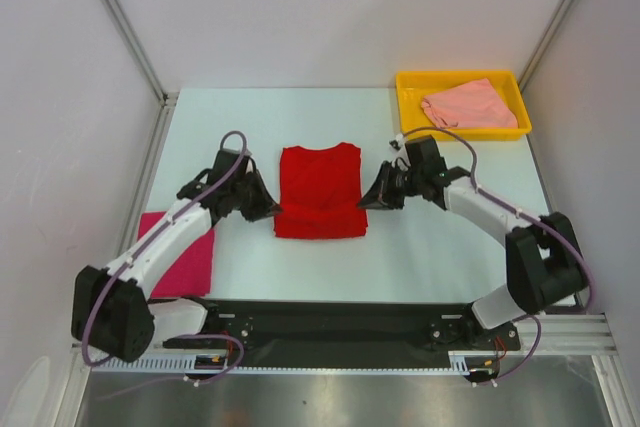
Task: Fold and stack the t-shirts
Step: Fold the tshirt
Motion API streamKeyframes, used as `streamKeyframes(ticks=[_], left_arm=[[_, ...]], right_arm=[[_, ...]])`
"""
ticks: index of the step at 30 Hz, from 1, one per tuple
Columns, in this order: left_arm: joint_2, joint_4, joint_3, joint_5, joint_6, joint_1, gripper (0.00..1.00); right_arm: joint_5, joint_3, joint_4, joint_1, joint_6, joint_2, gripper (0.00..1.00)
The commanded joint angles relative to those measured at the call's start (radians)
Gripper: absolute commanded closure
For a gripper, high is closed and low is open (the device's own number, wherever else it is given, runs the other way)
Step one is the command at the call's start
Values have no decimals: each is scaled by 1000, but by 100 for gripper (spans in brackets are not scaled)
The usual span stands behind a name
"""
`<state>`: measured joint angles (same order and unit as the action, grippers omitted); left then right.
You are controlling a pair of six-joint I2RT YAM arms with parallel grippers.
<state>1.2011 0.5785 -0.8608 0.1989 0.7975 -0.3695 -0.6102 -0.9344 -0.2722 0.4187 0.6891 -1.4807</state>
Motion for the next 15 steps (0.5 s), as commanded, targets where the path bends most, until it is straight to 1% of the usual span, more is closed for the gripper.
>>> streamKeyframes(ticks=[1, 2, 3, 5, 6, 7, 12, 13, 15], left_arm=[[131, -40, -123, 26, -86, 55, 100], [161, -45, -148, 33, -105, 66, 100], [193, -54, -173, 36, -113, 84, 100], [280, -66, -242, 56, -130, 102, 100], [311, -71, -265, 66, -138, 119, 100], [380, -72, -321, 88, -147, 125, 100], [532, -74, -478, 117, -175, 158, 100], [551, -74, -518, 120, -176, 161, 100], [603, -65, -559, 125, -179, 171, 100]], right_arm=[[-48, -121, -53, -55, -71, -114, 100], [-60, -188, -58, -61, -82, -151, 100], [-69, -219, -59, -67, -91, -215, 100], [-86, -283, -58, -86, -103, -286, 100], [-95, -343, -58, -92, -105, -350, 100], [-97, -377, -56, -98, -105, -378, 100], [-118, -559, -65, -130, -94, -522, 100], [-123, -579, -70, -132, -92, -561, 100], [-134, -616, -70, -142, -79, -587, 100]])
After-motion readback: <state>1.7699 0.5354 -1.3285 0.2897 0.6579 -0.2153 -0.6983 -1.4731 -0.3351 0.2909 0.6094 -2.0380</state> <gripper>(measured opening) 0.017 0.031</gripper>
